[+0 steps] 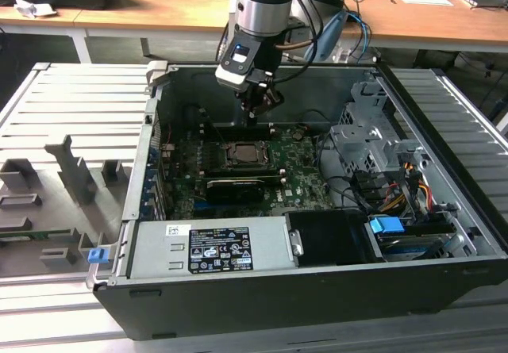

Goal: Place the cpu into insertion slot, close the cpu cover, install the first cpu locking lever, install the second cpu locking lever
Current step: 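Install the first cpu locking lever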

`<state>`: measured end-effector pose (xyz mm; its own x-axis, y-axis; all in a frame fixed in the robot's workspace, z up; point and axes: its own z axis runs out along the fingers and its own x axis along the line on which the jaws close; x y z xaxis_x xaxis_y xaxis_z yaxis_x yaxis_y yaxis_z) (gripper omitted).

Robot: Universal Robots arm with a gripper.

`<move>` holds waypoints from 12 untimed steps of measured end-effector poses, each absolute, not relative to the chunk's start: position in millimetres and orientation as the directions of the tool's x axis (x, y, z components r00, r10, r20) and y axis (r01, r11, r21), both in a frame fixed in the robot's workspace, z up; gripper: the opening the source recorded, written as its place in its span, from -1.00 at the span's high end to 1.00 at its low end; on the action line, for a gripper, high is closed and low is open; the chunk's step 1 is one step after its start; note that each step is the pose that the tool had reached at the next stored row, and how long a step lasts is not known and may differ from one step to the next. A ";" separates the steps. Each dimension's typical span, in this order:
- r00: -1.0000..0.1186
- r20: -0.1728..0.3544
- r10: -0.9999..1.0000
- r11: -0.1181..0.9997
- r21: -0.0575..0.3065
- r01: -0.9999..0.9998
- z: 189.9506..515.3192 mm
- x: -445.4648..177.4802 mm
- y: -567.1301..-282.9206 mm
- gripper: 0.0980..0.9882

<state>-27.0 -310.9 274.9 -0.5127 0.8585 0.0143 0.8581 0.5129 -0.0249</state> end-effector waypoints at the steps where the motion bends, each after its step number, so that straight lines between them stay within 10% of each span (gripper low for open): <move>1: -0.515 0.014 0.857 0.516 -0.025 0.856 274.9 -27.0 -310.9 0.98; 12: -0.548 0.014 0.836 0.548 -0.025 0.836 274.9 -27.0 -310.9 0.98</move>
